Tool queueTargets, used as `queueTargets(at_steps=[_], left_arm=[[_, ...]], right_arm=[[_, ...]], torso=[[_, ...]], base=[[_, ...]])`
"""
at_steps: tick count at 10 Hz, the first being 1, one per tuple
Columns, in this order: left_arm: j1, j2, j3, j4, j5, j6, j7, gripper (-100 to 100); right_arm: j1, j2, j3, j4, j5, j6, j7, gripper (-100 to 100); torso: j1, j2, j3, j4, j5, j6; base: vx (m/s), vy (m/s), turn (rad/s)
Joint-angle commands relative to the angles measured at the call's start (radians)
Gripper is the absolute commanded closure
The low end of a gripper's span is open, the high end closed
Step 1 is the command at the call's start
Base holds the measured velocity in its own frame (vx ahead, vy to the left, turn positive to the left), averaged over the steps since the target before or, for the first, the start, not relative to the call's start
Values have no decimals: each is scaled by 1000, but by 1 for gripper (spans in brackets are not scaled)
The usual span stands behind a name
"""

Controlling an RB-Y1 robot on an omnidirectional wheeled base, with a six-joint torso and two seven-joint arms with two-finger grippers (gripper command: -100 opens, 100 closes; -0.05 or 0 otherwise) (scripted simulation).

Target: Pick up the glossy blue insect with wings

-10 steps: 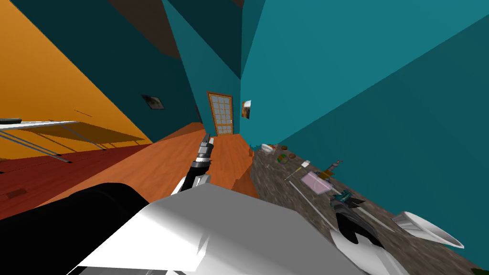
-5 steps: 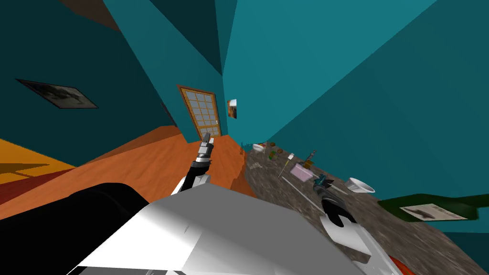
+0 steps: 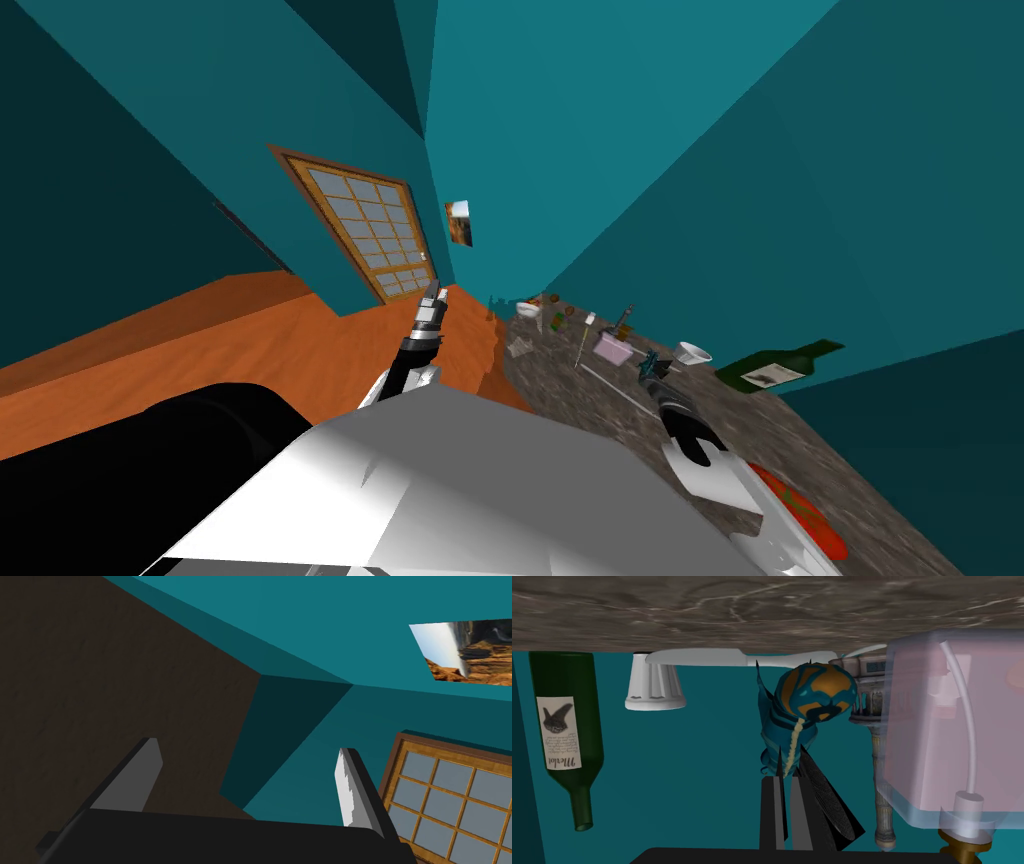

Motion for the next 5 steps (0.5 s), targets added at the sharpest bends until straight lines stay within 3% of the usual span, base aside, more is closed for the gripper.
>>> queueTargets(at_steps=[1, 3, 4, 5], left_arm=[[0, 0, 0, 0, 0, 0, 0, 0], [0, 0, 0, 0, 0, 0, 0, 0], [0, 0, 0, 0, 0, 0, 0, 0], [0, 0, 0, 0, 0, 0, 0, 0]], right_arm=[[-29, -50, 50, 17, -45, -50, 47, 100], [-29, -50, 72, 17, -45, -55, 47, 100], [-26, -50, 68, 13, -45, -51, 44, 100], [-25, -50, 68, 14, -45, -51, 45, 0]], torso=[[0, 0, 0, 0, 0, 0], [7, -4, -2, 0, 1, -2], [5, -3, -1, 0, 1, -2], [2, -1, 0, 1, 0, -4]], base=[[76, 81, -426], [93, 104, -399], [21, 37, -81], [4, 9, 10]])
